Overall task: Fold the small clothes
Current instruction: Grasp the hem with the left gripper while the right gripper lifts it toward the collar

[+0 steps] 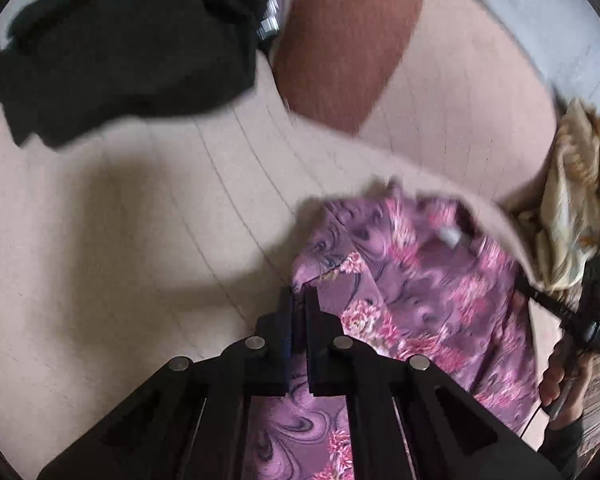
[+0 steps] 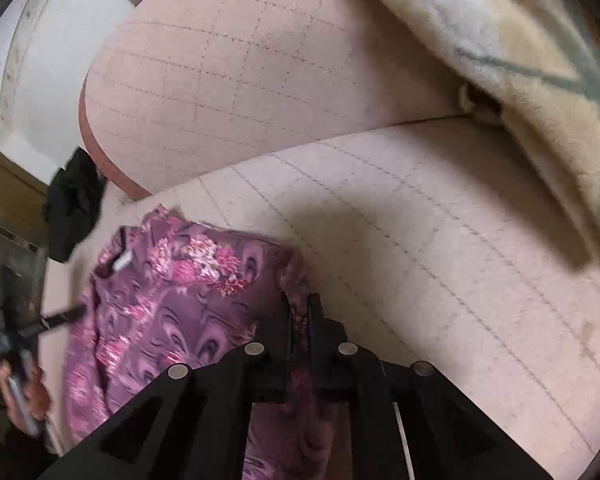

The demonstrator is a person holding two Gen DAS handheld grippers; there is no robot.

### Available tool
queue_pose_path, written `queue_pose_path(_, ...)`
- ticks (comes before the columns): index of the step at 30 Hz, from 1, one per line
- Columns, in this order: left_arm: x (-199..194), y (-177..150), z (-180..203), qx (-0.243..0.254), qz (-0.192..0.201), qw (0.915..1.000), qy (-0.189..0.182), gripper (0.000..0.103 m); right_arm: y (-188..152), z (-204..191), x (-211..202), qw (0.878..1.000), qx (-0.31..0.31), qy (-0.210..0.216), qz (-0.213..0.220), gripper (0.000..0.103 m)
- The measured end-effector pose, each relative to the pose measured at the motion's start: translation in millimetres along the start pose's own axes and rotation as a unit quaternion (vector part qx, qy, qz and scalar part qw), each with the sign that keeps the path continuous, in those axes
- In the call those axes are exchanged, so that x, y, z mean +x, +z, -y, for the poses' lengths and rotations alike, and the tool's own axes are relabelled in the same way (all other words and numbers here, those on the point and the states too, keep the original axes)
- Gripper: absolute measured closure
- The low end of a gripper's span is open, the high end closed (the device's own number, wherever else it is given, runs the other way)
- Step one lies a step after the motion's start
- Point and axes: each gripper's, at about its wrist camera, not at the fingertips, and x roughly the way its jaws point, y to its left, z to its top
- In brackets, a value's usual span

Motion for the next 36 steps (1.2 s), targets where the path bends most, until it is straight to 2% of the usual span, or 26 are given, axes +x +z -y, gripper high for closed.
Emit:
queue_pose_path(2, -20.7, 8.3, -14.3, -0.026, 0.035, 0.9990, -0.009, 0.099, 1.3, 0.9, -18.1, 1.000, -0.006, -0.009, 0.021, 0.097)
queue_pose_path(4, -27.1, 14.8, -34.0, -0.071, 0.048, 0.9958, -0.030, 0.099, 4.5, 3.0, -36.3, 0.999, -0.002, 0.013, 0.043, 0.098)
queue_pose_path(5, -16.8, 15.7, -45.0, -0.091, 0.035, 0.9940, -0.049, 0.099, 6.1, 3.0, -39.6, 0.999, -0.003, 0.008, 0.047, 0.098)
queue_pose_path(8, 12.0, 9.3, -50.8, -0.104, -0.011, 0.9944, -0.007, 0.097, 10.9, 1.7, -14.8, 1.000, -0.003, -0.022, 0.007, 0.096)
queue_pose_path(10, 14.7, 7.0, -52.4, -0.115, -0.016, 0.9931, -0.015, 0.095, 9.9, 1.4, -4.0, 1.000, -0.002, -0.024, -0.006, 0.092)
queue_pose_path(12, 3.6, 10.4, -49.7, -0.106, 0.010, 0.9943, -0.008, 0.086, 8.9, 1.2, -9.9, 1.000, 0.001, -0.006, 0.006, 0.070)
queue_pose_path(13, 0.7, 13.2, -47.0, -0.096, 0.017, 0.9952, -0.001, 0.076, 9.3, 2.4, -14.9, 1.000, 0.002, 0.006, 0.015, 0.052)
queue_pose_path(14, -2.4, 16.9, -44.0, -0.089, 0.021, 0.9958, 0.009, 0.066, 10.9, 3.5, -19.7, 1.000, 0.001, 0.010, 0.026, 0.048)
queue_pose_path(15, -3.5, 19.6, -42.0, -0.083, 0.025, 0.9961, 0.015, 0.063, 14.0, 5.5, -22.9, 0.999, 0.001, 0.010, 0.035, 0.048)
queue_pose_path(17, -1.1, 23.3, -40.4, -0.080, 0.025, 0.9964, 0.012, 0.045, 19.6, 9.8, -20.8, 0.999, 0.006, 0.022, 0.029, 0.048)
queue_pose_path(19, 8.9, 29.2, -34.6, -0.089, 0.012, 0.9959, 0.009, 0.039, 25.4, 14.3, -11.9, 0.999, 0.011, 0.027, 0.016, 0.048)
queue_pose_path(21, 21.3, 29.0, -30.3, -0.094, -0.009, 0.9956, 0.000, 0.039, 27.9, 22.3, -5.3, 0.999, 0.035, 0.033, 0.011, 0.057)
queue_pose_path(22, 25.1, 27.3, -25.8, -0.084, -0.005, 0.9964, 0.013, 0.045, 27.0, 27.7, -3.7, 0.998, 0.046, 0.045, 0.009, 0.063)
queue_pose_path(23, 25.5, 25.4, -19.0, -0.063, 0.002, 0.9972, 0.041, 0.065, 26.5, 29.4, -0.1, 0.997, 0.052, 0.055, 0.004, 0.065)
queue_pose_path(24, 27.5, 24.8, -14.1, -0.044, -0.002, 0.9978, 0.050, 0.080, 25.5, 28.1, 4.1, 0.997, 0.048, 0.054, -0.002, 0.069)
queue_pose_path(25, 31.0, 24.5, -10.6, -0.030, -0.015, 0.9979, 0.055, 0.093, 24.8, 24.0, 7.1, 0.998, 0.040, 0.044, -0.003, 0.088)
queue_pose_path(26, 29.8, 24.8, -10.3, -0.029, -0.019, 0.9978, 0.057, 0.095, 24.6, 21.4, 9.0, 0.999, 0.029, 0.027, -0.008, 0.098)
queue_pose_path(28, 14.6, 28.6, -9.5, -0.038, -0.016, 0.9976, 0.056, 0.097, 24.9, 21.1, 4.8, 0.999, 0.031, 0.015, -0.015, 0.098)
queue_pose_path(30, -18.1, 29.7, -4.0, -0.033, 0.013, 0.9981, 0.051, 0.097, 26.3, 15.4, -16.3, 0.999, 0.033, 0.021, 0.002, 0.098)
queue_pose_path(34, -109.7, 5.6, 17.2, -0.012, 0.077, 0.9964, 0.032, 0.097, 15.9, -7.5, -80.3, 0.998, -0.005, 0.028, 0.050, 0.099)
queue_pose_path(36, -165.0, -27.7, 31.2, 0.000, 0.112, 0.9934, 0.025, 0.097, -1.4, -21.1, -120.9, 0.996, -0.022, 0.039, 0.073, 0.099)
